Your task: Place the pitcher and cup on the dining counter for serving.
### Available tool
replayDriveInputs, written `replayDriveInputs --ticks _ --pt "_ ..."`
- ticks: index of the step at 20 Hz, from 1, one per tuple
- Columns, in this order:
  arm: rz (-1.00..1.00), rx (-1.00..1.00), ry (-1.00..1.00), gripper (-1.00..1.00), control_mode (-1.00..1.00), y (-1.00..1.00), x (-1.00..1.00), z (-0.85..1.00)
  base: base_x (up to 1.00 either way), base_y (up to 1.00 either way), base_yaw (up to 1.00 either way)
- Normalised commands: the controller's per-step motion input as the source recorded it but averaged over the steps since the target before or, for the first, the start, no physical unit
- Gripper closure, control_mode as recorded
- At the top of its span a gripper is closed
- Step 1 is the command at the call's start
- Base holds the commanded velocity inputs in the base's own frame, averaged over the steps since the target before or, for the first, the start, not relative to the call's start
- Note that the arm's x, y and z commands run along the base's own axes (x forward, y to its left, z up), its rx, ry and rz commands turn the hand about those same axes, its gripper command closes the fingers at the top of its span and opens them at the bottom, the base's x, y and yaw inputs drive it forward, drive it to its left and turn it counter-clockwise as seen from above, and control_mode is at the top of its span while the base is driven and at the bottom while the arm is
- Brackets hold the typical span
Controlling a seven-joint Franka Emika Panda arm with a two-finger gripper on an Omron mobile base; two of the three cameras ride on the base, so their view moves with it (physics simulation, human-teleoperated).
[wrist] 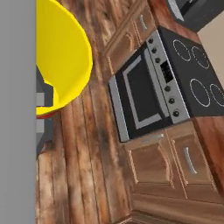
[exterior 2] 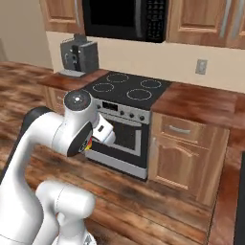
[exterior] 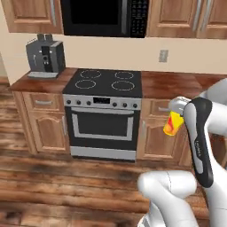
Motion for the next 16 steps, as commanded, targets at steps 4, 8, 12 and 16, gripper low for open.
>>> replayDriveInputs --ticks 4,8,12,16 --pt "0.00 0.00 0.00 1.00 1.00 0.00 0.00 0.00 0.00 0.16 0.98" --pt "0.00 0.00 0.00 1.00 1.00 0.00 0.00 0.00 0.00 0.18 0.97" --pt "0.00 0.00 0.00 1.00 1.00 0.00 0.00 0.00 0.00 0.19 0.96" --pt "0.00 0.00 0.00 1.00 1.00 0.00 0.00 0.00 0.01 0.21 0.92"
